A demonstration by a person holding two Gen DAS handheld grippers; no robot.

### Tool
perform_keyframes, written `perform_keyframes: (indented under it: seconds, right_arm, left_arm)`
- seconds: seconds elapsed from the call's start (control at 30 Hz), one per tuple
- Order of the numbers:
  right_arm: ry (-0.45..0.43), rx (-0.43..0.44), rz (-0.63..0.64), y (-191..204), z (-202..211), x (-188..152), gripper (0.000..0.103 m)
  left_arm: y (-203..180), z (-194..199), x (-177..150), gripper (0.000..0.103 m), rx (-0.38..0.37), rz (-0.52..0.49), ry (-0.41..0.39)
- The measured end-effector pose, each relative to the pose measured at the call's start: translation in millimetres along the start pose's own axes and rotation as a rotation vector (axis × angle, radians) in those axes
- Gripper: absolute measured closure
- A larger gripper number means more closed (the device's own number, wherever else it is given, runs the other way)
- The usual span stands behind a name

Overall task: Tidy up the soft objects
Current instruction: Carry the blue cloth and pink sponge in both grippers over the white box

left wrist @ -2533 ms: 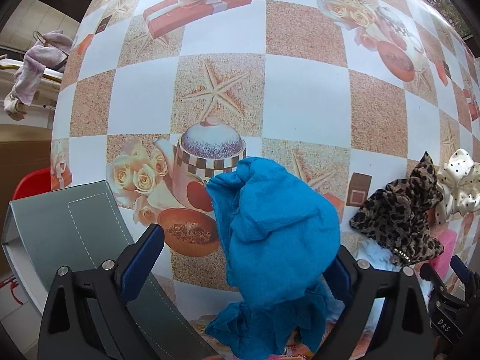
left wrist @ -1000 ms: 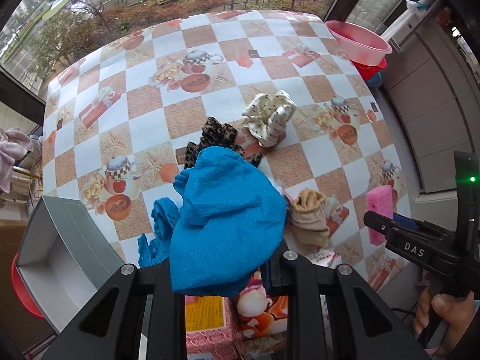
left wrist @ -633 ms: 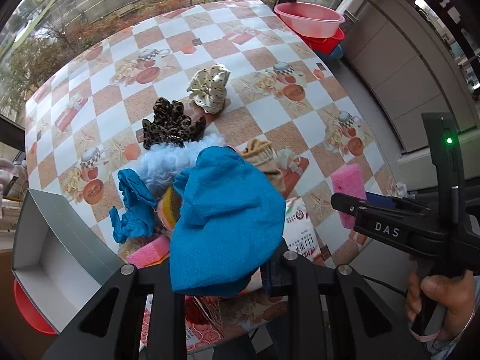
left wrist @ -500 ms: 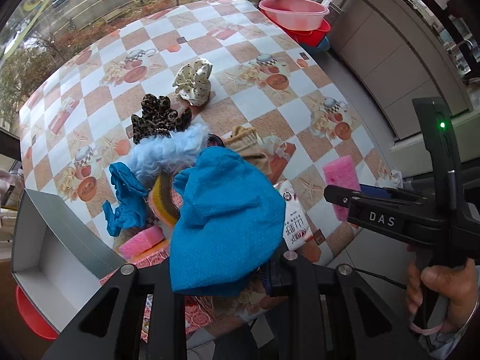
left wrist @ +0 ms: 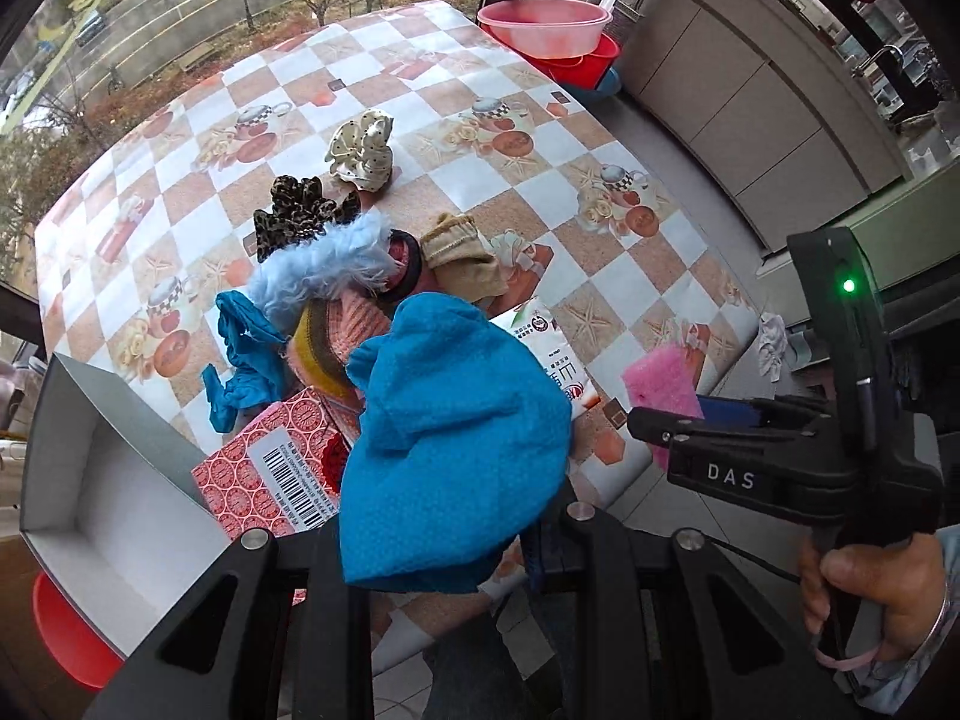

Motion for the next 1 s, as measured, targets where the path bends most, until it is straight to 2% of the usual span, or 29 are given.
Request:
perform_keyframes:
  seconds: [0.33,0.5,0.63,0.77,1.0]
  right_arm:
    - [0.007,0.024,0.11,41,4,-28,0.052]
    - [-0.004,0.051,0.214,78,13,-34,0.052]
    - [-0.011,0.075,0.316,115,21,-38,0.052]
    - [-0.007,0.104,0.419,153,24,-43,0.052]
    - [0.039,0.147,0.571,215,11,-55,0.052]
  left_arm:
    - [24,21,-16,0.076,0.016,0.08,-0.056]
    - [66,39,-24,0.076,0.065,0.213,-0.116]
    - [112,46,-41,0.076,0.127,0.345,-0.132]
    - [156,41,-71,0.076,0.181,0.462,-0.106]
    - [206,16,-136,0.076,0.238,0.639,0.013]
Point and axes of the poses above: each gripper's, at about its wrist camera, not at the fingertips, and z roughly against the way its jaws point, y to its left, x to its top, the point moved 6 cm from there along -z, roughly the way its jaws point, and after that the axes turned 11 degrees about x, right-handed, at the moved point
